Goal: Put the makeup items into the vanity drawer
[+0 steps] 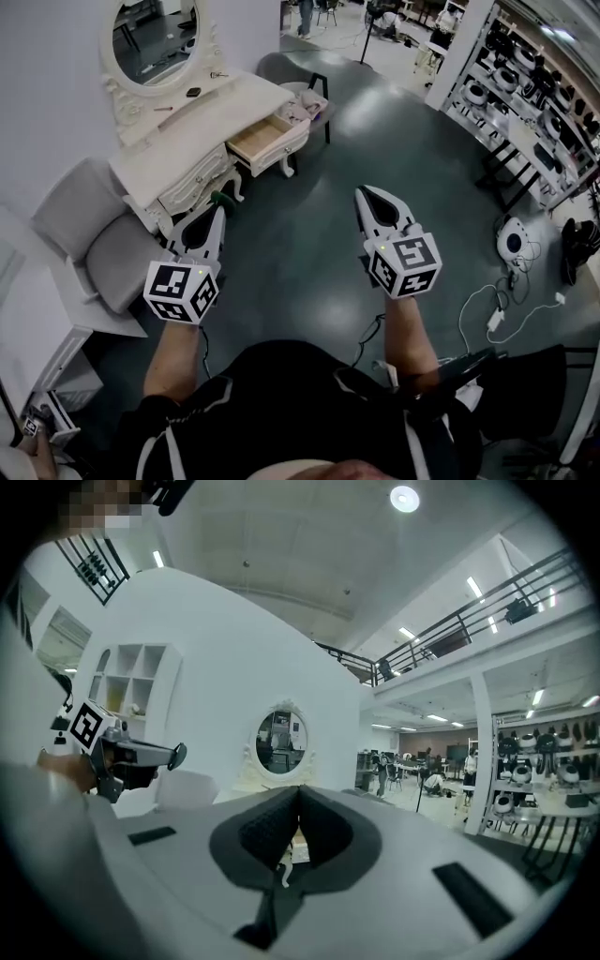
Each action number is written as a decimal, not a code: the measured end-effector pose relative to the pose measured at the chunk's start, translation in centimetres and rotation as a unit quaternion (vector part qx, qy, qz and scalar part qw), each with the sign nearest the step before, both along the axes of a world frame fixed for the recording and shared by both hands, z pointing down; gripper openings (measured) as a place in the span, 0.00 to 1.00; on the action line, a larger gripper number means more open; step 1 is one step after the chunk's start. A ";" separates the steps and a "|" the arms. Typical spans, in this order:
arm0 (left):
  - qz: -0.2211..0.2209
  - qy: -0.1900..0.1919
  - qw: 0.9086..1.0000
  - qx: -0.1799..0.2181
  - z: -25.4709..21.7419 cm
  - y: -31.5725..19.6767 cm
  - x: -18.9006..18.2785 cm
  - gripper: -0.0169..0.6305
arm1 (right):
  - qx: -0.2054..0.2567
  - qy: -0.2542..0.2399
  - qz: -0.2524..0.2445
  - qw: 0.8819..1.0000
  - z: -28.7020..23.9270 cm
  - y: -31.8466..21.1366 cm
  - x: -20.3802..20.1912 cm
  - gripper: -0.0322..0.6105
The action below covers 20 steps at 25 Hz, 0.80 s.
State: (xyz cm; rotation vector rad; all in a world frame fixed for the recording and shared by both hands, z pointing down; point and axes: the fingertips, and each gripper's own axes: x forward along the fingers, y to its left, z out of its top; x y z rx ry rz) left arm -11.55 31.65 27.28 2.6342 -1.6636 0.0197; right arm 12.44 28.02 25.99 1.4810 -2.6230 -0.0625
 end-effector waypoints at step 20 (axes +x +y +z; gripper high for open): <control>-0.010 -0.028 1.000 0.002 0.4 -1.6 8.5 0.03 | 0.011 -0.016 -0.027 0.999 1.3 -0.1 8.2 0.06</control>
